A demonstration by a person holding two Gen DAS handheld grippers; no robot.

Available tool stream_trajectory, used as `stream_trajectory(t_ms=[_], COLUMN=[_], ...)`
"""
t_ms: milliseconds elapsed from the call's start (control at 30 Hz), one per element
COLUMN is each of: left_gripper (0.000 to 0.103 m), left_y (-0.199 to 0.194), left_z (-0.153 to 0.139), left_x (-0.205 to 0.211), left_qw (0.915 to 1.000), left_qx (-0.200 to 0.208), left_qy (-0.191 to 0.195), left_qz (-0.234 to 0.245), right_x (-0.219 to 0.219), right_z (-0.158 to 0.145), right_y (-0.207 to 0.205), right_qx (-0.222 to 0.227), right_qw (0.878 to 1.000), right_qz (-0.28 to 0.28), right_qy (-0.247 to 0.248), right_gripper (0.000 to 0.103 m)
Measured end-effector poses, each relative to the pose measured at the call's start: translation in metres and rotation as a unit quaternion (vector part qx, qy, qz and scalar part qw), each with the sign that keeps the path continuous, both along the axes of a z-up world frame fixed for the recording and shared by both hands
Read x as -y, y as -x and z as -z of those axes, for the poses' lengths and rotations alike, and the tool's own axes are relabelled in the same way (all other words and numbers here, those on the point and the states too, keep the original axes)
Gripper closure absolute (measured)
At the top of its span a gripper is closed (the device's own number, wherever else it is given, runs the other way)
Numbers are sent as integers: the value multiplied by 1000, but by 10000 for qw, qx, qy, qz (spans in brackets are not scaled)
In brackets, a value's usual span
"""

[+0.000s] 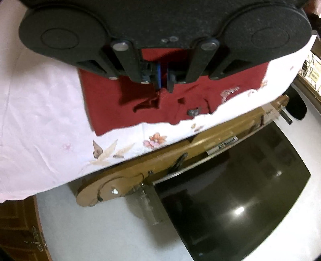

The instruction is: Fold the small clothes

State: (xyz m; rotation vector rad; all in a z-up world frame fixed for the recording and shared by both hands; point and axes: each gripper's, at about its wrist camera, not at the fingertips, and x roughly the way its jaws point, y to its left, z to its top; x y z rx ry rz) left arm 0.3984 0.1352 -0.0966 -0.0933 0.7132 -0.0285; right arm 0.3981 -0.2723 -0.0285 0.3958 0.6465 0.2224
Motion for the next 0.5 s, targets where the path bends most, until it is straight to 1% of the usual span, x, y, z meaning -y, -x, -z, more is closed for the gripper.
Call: stream_trajectory(t_ms=[67, 133, 200, 267, 300, 367, 433, 500], left_gripper=[98, 98, 99, 100, 100, 100, 100, 100], left_y=[0, 0, 2, 4, 6, 8, 6, 3], left_z=[0, 0, -2, -3, -3, -2, -2, -2], left_x=[0, 1, 2, 4, 5, 6, 4, 3], left_qw=[10000, 10000, 10000, 9999, 9998, 9998, 9999, 9999], left_qx=[-4, -12, -11, 2, 8, 1, -19, -60], left_qy=[-1, -23, -47, -100, -164, -195, -145, -117], left_qz=[-9, -15, -2, 41, 74, 86, 42, -17], right_x=[2, 7, 14, 20, 21, 22, 20, 22], right_z=[-8, -6, 6, 21, 24, 23, 20, 26], right_y=[4, 5, -2, -7, -6, -1, 2, -4], right_qx=[133, 124, -68, -353, -398, -310, -183, -264], right_qw=[9999, 9999, 9999, 9991, 9989, 9993, 9997, 9994], right_qz=[-10, -10, 91, 218, 234, 173, 103, 119], right_qy=[30, 50, 89, 91, 107, 94, 142, 207], right_gripper=[97, 97, 97, 97, 97, 97, 97, 97])
